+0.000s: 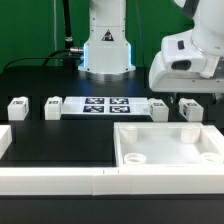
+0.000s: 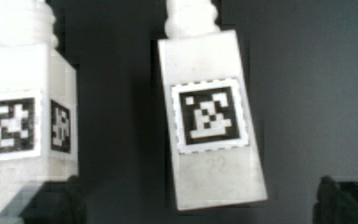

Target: Assemble square table

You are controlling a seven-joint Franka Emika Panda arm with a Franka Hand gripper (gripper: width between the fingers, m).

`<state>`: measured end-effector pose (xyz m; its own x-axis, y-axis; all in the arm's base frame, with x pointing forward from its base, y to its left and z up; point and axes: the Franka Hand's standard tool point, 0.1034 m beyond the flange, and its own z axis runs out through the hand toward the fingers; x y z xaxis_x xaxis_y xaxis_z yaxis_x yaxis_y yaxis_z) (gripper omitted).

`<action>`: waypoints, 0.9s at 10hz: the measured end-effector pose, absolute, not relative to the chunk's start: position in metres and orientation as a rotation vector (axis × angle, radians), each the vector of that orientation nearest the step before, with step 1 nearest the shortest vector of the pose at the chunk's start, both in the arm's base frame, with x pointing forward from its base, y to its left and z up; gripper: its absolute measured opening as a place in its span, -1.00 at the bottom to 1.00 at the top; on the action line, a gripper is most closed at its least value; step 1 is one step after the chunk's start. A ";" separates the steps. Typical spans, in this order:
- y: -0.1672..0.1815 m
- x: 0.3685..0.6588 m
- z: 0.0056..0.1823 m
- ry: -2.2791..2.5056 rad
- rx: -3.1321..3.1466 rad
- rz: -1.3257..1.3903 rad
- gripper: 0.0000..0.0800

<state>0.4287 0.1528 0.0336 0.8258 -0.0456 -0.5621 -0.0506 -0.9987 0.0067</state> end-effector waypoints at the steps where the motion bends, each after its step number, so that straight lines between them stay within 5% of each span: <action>1: 0.149 0.425 0.027 0.069 -2.960 1.019 0.62; 4: 0.162 0.415 0.022 0.045 -2.865 1.261 0.62; 9: 0.168 0.416 0.015 0.022 -2.857 1.254 0.62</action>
Offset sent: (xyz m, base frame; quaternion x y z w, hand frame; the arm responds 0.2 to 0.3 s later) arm -0.0102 0.0362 0.0057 0.0067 -0.1410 -0.0060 0.9900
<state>0.4157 0.1682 0.0147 0.6771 -0.0045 -0.7359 -0.0216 -0.9997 -0.0138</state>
